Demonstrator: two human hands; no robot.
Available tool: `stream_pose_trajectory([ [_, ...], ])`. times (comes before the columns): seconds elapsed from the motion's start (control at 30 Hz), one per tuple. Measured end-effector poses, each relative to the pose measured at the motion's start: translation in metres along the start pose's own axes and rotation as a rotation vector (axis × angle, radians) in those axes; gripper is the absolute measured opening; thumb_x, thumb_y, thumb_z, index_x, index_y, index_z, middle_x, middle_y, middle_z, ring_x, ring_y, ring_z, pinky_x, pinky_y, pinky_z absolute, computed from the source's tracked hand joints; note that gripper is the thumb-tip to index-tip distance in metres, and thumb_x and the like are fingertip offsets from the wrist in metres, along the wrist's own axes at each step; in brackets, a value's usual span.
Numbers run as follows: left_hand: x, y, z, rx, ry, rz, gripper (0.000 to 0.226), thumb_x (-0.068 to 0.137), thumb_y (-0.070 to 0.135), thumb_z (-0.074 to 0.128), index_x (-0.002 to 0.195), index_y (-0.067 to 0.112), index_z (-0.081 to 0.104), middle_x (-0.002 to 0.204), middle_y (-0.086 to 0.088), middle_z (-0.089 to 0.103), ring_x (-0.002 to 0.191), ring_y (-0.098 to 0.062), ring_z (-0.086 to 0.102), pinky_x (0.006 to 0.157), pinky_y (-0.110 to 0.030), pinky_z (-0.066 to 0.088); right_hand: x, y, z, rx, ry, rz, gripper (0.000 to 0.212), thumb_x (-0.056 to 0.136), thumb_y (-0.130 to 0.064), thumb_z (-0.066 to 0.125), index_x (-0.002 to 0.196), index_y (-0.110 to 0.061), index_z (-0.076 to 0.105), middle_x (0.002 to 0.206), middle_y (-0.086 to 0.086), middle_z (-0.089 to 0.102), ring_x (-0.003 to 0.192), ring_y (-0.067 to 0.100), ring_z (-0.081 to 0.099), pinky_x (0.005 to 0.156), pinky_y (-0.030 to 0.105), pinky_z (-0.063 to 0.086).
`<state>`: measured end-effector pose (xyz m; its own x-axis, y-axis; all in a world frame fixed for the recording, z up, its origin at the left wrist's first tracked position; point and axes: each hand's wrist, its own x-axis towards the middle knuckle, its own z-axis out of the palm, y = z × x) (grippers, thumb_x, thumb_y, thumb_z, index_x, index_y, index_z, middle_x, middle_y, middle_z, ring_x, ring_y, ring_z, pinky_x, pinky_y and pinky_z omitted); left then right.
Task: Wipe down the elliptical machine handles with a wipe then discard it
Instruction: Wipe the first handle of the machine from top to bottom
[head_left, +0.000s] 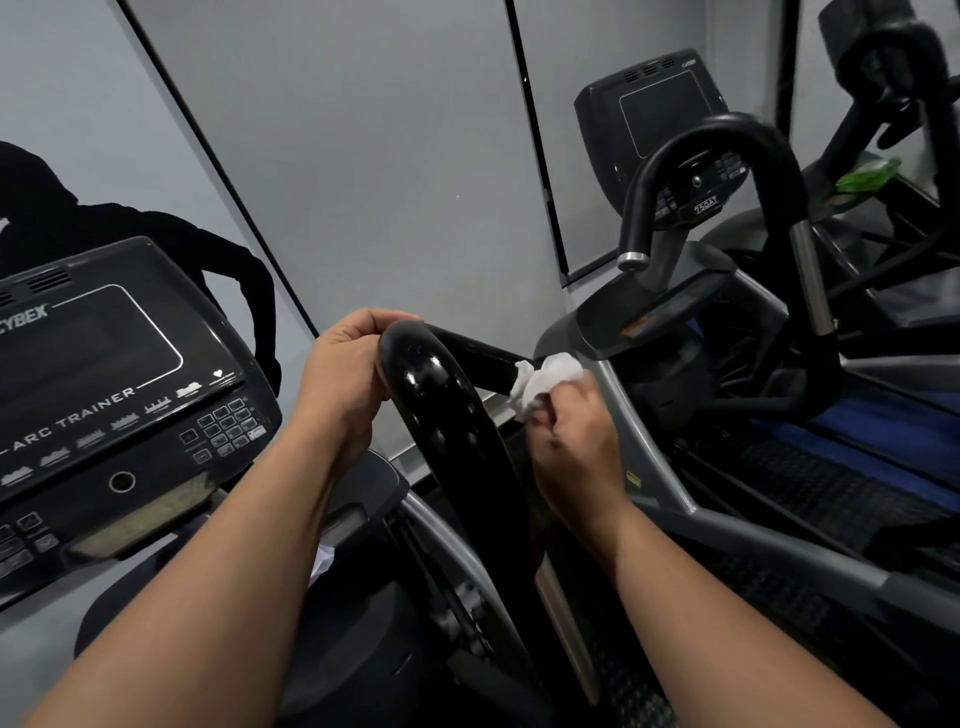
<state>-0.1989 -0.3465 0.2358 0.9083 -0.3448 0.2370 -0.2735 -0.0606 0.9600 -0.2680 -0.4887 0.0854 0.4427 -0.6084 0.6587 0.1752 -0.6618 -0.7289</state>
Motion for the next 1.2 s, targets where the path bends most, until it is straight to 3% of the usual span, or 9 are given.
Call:
stream_pose_trajectory([
  [0.17, -0.002, 0.000, 0.002, -0.009, 0.003, -0.006, 0.025, 0.088, -0.008, 0.054, 0.085, 0.010, 0.071, 0.068, -0.008, 0.063, 0.055, -0.018, 0.052, 0.053, -0.028, 0.040, 0.012, -0.004, -0.001, 0.271, 0.108, 0.415, 0.012, 0.092, -0.015, 0.059, 0.082, -0.010, 0.056, 0.092, 0.005, 0.063, 0.081, 0.020, 0.058, 0.077, 0.038, 0.050],
  [0.37, -0.002, 0.000, 0.002, -0.018, 0.012, -0.003, 0.025, 0.089, -0.008, 0.054, 0.084, 0.010, 0.071, 0.064, -0.005, 0.064, 0.052, -0.016, 0.053, 0.053, -0.027, 0.042, 0.021, -0.002, 0.001, 0.352, 0.072, 0.383, 0.017, 0.089, -0.015, 0.052, 0.075, -0.025, 0.055, 0.080, -0.006, 0.057, 0.071, 0.012, 0.049, 0.068, 0.031, 0.042],
  [0.5, -0.003, 0.001, 0.004, -0.023, 0.016, 0.000, 0.028, 0.089, -0.009, 0.053, 0.081, 0.011, 0.071, 0.065, -0.007, 0.064, 0.054, -0.017, 0.053, 0.054, -0.027, 0.043, 0.022, -0.004, 0.003, 0.390, 0.025, 0.429, 0.031, 0.094, -0.010, 0.050, 0.064, -0.017, 0.046, 0.054, -0.014, 0.047, 0.054, 0.006, 0.037, 0.057, 0.032, 0.033],
  [0.63, -0.003, 0.001, 0.004, -0.025, 0.019, 0.003, 0.029, 0.089, -0.010, 0.052, 0.081, 0.011, 0.070, 0.065, -0.009, 0.063, 0.054, -0.018, 0.052, 0.054, -0.028, 0.041, 0.026, 0.002, 0.007, 0.440, 0.049, 0.487, 0.022, 0.093, -0.018, 0.052, 0.071, -0.017, 0.058, 0.060, -0.010, 0.053, 0.061, 0.012, 0.047, 0.062, 0.034, 0.043],
  [0.7, -0.003, 0.001, 0.004, -0.026, 0.020, 0.004, 0.029, 0.088, -0.009, 0.052, 0.081, 0.011, 0.071, 0.064, -0.007, 0.064, 0.053, -0.018, 0.053, 0.054, -0.028, 0.042, 0.025, 0.002, 0.010, 0.560, 0.004, 0.600, 0.035, 0.097, -0.040, 0.052, 0.070, -0.018, 0.056, 0.061, -0.010, 0.054, 0.067, 0.014, 0.052, 0.071, 0.040, 0.056],
  [0.77, -0.002, 0.000, 0.003, -0.024, 0.024, 0.003, 0.029, 0.088, -0.009, 0.053, 0.081, 0.012, 0.071, 0.063, -0.006, 0.064, 0.053, -0.017, 0.054, 0.053, -0.027, 0.043, 0.025, 0.002, 0.009, 0.568, -0.019, 0.647, 0.050, 0.096, -0.059, 0.050, 0.068, -0.018, 0.052, 0.063, -0.006, 0.052, 0.067, 0.017, 0.052, 0.069, 0.040, 0.053],
  [0.9, 0.000, -0.002, 0.003, -0.034, 0.023, 0.005, 0.028, 0.087, -0.009, 0.054, 0.081, 0.012, 0.071, 0.063, -0.006, 0.065, 0.052, -0.017, 0.054, 0.053, -0.028, 0.043, 0.028, 0.006, 0.008, 0.510, 0.062, 0.580, 0.031, 0.099, -0.033, 0.051, 0.079, -0.012, 0.062, 0.071, -0.005, 0.058, 0.072, 0.016, 0.053, 0.074, 0.046, 0.050],
  [1.03, -0.001, -0.003, 0.002, -0.035, 0.022, 0.000, 0.028, 0.087, -0.009, 0.054, 0.082, 0.012, 0.072, 0.064, -0.006, 0.065, 0.051, -0.016, 0.055, 0.053, -0.028, 0.043, 0.020, -0.008, 0.010, 0.645, -0.063, 0.669, 0.037, 0.097, -0.044, 0.049, 0.078, -0.015, 0.064, 0.082, 0.002, 0.065, 0.084, 0.023, 0.065, 0.090, 0.056, 0.058],
  [1.2, -0.002, -0.002, 0.003, -0.038, 0.031, -0.001, 0.026, 0.087, -0.008, 0.055, 0.083, 0.011, 0.072, 0.062, -0.004, 0.066, 0.050, -0.014, 0.056, 0.052, -0.027, 0.044, 0.017, -0.014, 0.009, 0.713, -0.056, 0.702, 0.032, 0.103, -0.038, 0.048, 0.085, -0.018, 0.065, 0.092, 0.005, 0.067, 0.090, 0.021, 0.068, 0.085, 0.039, 0.062],
])
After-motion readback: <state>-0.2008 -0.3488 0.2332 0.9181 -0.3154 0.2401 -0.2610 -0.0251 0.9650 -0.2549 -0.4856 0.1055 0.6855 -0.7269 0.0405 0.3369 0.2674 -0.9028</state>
